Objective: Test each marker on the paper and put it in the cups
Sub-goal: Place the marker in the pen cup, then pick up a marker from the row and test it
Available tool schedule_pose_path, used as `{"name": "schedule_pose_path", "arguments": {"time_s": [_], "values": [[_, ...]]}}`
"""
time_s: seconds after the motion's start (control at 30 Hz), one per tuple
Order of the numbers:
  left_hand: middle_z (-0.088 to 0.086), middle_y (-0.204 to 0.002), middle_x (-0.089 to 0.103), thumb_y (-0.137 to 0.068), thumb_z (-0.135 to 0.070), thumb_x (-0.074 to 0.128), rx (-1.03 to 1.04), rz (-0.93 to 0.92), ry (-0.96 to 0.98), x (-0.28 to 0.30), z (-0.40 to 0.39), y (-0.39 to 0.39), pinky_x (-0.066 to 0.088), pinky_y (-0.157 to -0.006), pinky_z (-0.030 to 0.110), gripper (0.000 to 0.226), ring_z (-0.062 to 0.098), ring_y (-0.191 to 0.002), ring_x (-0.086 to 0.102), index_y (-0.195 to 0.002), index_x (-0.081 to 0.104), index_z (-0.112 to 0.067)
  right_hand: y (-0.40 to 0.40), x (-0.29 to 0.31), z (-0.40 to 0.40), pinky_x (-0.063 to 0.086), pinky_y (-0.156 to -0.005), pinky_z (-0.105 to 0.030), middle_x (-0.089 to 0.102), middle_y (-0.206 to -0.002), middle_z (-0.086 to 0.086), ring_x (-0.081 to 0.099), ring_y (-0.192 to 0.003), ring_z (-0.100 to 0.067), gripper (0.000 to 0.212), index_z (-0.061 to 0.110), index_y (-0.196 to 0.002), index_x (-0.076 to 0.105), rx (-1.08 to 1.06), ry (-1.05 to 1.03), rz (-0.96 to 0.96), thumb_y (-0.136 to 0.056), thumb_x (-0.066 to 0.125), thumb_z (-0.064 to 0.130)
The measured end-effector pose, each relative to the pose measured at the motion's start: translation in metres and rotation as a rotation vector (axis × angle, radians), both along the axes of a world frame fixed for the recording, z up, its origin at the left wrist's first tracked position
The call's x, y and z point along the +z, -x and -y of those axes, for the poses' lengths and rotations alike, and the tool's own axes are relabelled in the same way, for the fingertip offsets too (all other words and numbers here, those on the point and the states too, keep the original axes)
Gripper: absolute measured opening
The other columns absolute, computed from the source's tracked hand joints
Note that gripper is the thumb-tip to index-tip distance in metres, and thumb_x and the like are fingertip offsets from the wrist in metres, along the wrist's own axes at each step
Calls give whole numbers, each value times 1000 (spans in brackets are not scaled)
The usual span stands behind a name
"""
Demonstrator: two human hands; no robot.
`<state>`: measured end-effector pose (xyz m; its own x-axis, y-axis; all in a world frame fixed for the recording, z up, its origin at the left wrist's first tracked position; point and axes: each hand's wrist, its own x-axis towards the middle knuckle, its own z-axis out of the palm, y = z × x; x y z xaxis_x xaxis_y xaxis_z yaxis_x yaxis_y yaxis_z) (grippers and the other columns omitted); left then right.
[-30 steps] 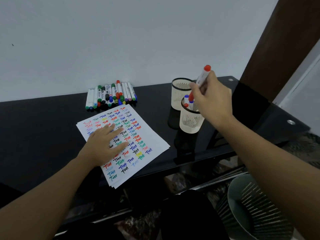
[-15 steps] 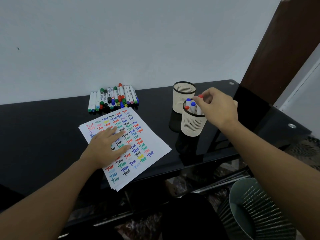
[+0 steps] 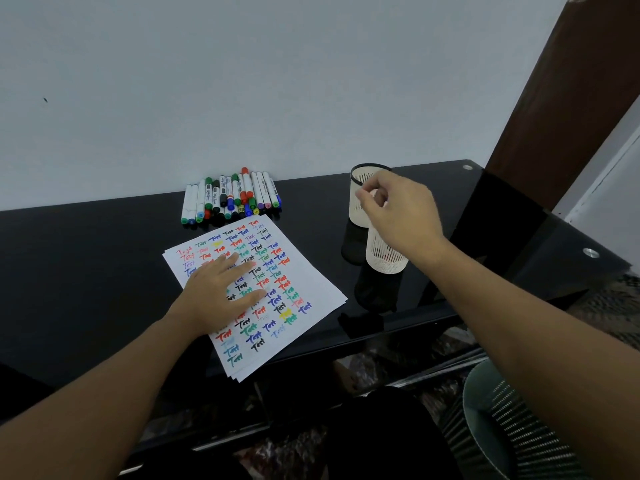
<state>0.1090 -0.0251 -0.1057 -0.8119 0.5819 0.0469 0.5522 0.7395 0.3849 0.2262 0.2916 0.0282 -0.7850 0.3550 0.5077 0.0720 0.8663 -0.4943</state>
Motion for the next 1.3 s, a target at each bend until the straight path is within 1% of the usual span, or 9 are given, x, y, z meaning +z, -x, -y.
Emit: {"name": "schedule_pose_path", "arguments": {"time_s": [0.13,0.33,0.43,0.57,0.77,0.9,1.07,1.23,1.3], "values": [[-4,-164,32,-78,-87,51,35,76,-68,9,-2,-3,18,-123,41,88,16,-152,24,-151,43,-37,18,-3,26,54,-72,-39,66,-76,11,61,-73,-10,15,25,-101,67,144,-55,24,-103,58,36],[-2,-150,51,-90,-57,67,154,24,-179,22,3,14,33,-118,41,65,17,-139,43,-145,55,-24,53,-20,65,52,-69,-34,65,-91,11,60,-82,-8,15,25,-112,65,363,-129,127,-104,56,36],[-4,-149,52,-90,-59,66,180,-38,-107,21,18,33,30,-117,40,62,17,-140,40,-142,58,-27,77,-42,77,49,-67,-26,67,-102,8,62,-87,-8,21,25,-122,63,397,-136,274,-105,58,36],[-3,-147,51,-89,-62,64,208,-39,-102,11,34,39,32,-113,37,63,17,-136,39,-140,60,-26,111,-76,72,50,-77,-28,68,-115,5,62,-97,-10,25,25,-130,62,338,-10,426,-106,57,33],[-4,-139,58,-87,-61,69,217,-154,-189,-2,34,42,33,-107,31,59,14,-129,45,-132,68,-21,167,-100,59,46,-81,-27,68,-113,3,62,-100,-12,20,24,-124,65,145,282,346,-106,59,30],[-8,-135,58,-87,-62,68,213,-182,-201,-6,36,47,34,-108,34,57,11,-126,45,-130,69,-25,201,-102,60,55,-82,-33,68,-109,5,63,-91,-9,26,27,-125,63,156,380,288,-102,65,38],[-13,-135,56,-88,-64,64,211,-189,-208,-9,38,49,37,-110,41,55,7,-125,42,-131,68,-30,226,-108,60,54,-83,-37,64,-114,-3,62,-100,-20,57,35,-148,50,234,91,385,-96,72,34],[-13,-134,56,-88,-63,64,205,-214,-209,-9,37,50,36,-108,37,54,6,-124,42,-131,68,-30,233,-114,59,56,-94,-43,65,-127,-7,63,-110,-25,49,31,-150,55,222,53,353,-101,65,30],[-13,-134,56,-88,-65,64,204,-213,-208,-10,38,51,37,-109,39,55,6,-124,42,-131,67,-30,233,-116,58,56,-92,-41,66,-125,-6,63,-105,-23,44,30,-147,58,211,47,309,-103,62,27]]}}
